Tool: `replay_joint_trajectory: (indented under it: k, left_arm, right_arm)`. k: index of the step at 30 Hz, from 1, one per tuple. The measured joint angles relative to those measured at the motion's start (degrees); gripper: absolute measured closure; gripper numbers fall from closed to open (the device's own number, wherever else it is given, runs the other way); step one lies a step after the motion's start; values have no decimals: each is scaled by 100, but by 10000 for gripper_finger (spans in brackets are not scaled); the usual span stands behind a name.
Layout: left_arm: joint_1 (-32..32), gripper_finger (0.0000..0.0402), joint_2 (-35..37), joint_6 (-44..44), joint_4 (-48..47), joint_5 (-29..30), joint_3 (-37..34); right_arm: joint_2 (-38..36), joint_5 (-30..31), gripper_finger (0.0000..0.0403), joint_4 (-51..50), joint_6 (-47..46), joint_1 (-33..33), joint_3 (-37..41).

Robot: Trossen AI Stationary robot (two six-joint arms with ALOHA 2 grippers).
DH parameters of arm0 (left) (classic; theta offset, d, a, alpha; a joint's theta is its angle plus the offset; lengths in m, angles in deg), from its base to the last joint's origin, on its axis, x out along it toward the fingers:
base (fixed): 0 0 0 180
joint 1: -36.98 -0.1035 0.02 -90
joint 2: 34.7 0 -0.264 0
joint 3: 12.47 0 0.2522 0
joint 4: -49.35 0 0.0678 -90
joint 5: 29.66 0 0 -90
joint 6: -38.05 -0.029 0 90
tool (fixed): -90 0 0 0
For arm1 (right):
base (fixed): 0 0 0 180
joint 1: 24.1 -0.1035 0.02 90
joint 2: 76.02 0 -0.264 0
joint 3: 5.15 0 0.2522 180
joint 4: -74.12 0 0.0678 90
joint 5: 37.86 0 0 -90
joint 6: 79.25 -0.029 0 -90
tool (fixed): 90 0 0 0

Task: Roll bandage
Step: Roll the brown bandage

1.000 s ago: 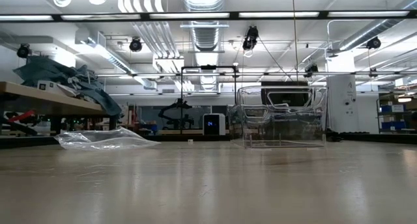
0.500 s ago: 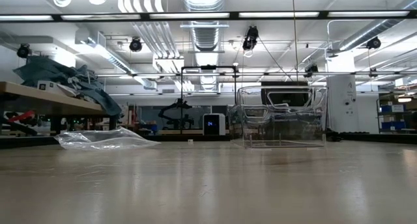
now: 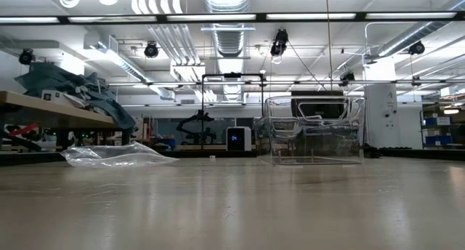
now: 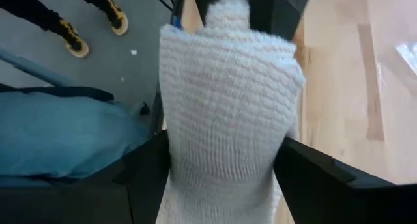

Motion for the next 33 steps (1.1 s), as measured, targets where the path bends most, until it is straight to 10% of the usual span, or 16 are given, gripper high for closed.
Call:
replay_joint_trajectory:
  k: [14, 33]
  left_arm:
    - [3, 362, 2, -97, 76, 46, -2]
    - [-16, 185, 133, 1178, -735, 305, 20]
  right_arm:
    - [4, 295, 299, 324, 199, 41, 173]
    - [31, 583, 300, -808, 199, 192, 170]
